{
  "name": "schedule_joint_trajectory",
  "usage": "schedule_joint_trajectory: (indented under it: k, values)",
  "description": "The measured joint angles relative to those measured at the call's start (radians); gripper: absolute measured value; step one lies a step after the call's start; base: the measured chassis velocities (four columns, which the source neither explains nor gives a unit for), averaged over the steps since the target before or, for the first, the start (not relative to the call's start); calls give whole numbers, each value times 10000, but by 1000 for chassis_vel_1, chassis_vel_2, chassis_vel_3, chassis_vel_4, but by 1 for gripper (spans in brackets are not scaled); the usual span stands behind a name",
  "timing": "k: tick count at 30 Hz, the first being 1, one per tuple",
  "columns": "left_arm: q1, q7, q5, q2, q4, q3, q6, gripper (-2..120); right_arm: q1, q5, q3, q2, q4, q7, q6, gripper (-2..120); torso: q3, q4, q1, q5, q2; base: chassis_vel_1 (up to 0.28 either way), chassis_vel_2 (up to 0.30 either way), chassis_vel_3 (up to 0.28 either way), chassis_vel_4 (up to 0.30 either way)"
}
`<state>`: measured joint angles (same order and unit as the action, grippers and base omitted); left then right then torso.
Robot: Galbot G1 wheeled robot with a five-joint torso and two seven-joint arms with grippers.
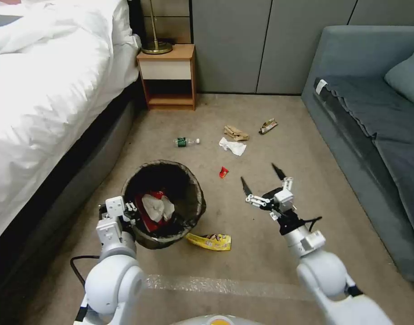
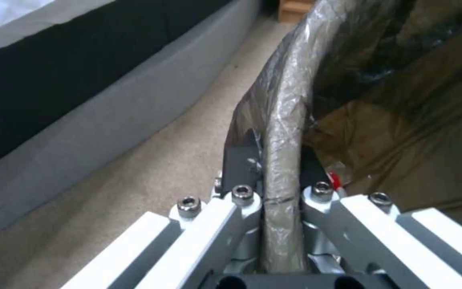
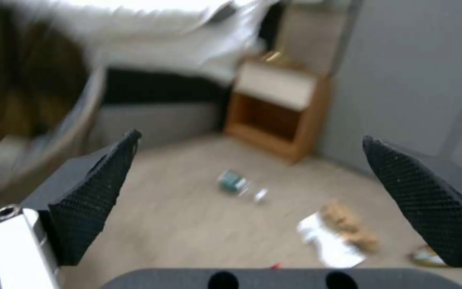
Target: Pick up the trash bin, then pick up the garbage from the floor and place it into the trash bin.
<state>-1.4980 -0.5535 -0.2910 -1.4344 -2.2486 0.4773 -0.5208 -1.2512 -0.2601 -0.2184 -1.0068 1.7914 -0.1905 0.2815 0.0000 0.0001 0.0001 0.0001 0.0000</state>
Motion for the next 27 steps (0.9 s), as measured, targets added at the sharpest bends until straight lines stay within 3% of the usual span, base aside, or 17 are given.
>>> schedule_joint_trajectory:
  k: [5, 12, 19, 23, 27]
  values:
    - [81, -22, -79, -53, 60, 110, -19, 1, 1480, -547, 1532, 628, -1677, -1289, -230, 100, 0, 2, 0, -1, 0, 0, 0, 0, 0]
    - [105, -25, 38, -55, 377, 20, -18, 1, 2843, -765, 3500, 539, -3684, -2673, -120, 100, 1, -1, 0, -2, 0, 0, 0, 0, 0]
    - [149, 2, 301, -183, 696, -182, 12, 1, 3916, -821, 5295, -219, -5510, -3537, 133, 100, 0, -1, -1, -1, 0, 0, 0, 0, 0]
    - [167, 13, 364, -234, 765, -245, 23, 1, 4191, -639, 5628, -503, -6174, -3698, 287, 100, 0, -1, -1, -3, 0, 0, 0, 0, 0]
    - [175, 35, 472, -309, 865, -340, 55, 1, 4586, -80, 6014, -1285, -7542, -4031, 642, 100, 1, -2, -1, -3, -1, 0, 0, 0, 0]
